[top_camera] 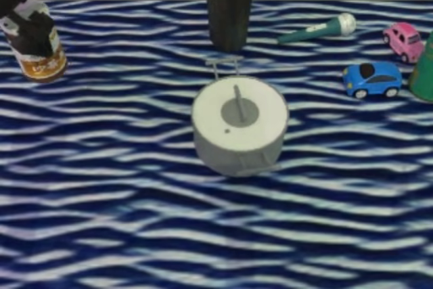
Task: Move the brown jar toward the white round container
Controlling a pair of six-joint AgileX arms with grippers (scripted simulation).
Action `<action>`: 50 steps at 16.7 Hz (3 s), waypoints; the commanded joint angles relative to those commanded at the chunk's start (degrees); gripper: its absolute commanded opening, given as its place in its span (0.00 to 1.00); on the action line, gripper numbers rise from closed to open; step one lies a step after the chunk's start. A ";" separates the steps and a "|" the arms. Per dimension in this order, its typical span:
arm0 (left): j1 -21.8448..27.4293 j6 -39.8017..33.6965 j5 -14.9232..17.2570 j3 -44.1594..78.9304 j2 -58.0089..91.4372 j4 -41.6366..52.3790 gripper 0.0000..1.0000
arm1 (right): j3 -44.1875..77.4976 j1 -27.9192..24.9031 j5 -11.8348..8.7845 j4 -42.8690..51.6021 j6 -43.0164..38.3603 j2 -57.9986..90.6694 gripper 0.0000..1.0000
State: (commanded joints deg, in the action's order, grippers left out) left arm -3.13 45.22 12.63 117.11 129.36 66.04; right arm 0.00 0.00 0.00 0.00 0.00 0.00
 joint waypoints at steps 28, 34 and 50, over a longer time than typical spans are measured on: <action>21.74 -62.17 -17.88 -35.97 -19.05 -20.57 0.00 | 0.00 0.00 0.00 0.00 0.00 0.00 1.00; 21.70 -62.63 -18.02 -36.33 -18.82 -20.93 0.00 | 0.00 0.00 0.00 0.00 0.00 0.00 1.00; 21.46 -62.15 -17.91 -40.12 -13.59 -30.30 0.38 | 0.00 0.00 0.00 0.00 0.00 0.00 1.00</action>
State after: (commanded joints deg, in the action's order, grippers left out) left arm 18.33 -16.93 -5.28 76.99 115.78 35.75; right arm 0.00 0.00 0.00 0.00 0.00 0.00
